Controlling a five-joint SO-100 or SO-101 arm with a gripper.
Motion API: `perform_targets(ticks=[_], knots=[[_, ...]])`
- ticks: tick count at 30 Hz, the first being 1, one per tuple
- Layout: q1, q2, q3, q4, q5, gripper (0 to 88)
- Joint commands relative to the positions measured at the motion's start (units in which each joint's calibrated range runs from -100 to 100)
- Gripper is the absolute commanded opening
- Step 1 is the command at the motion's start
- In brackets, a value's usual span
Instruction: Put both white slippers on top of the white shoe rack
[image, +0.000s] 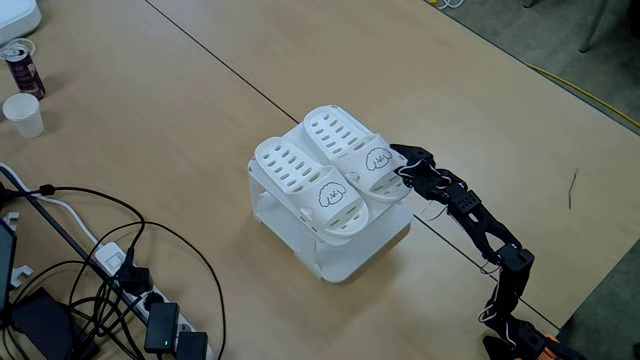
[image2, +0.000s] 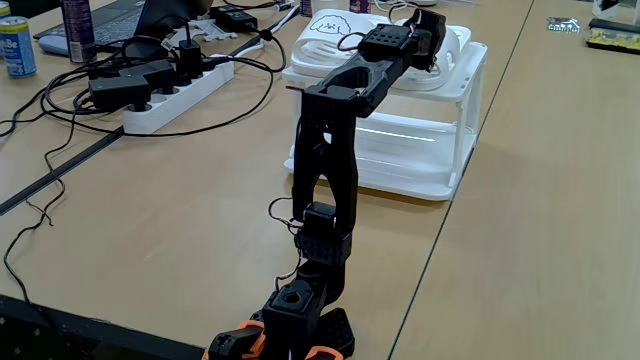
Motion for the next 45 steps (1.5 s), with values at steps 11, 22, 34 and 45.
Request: perform_targets(ticks=[11,22,34,45], knots=[[1.77,-3.69,-0.25,-0.74,0.42,18.0],[1.69,-4.36,-0.16,-0.74,0.42,18.0],[-0.78,-17.65,15.18,-0.82,0.42,18.0],[-0.86,-28.68,21.67,-0.74,0.42,17.7]])
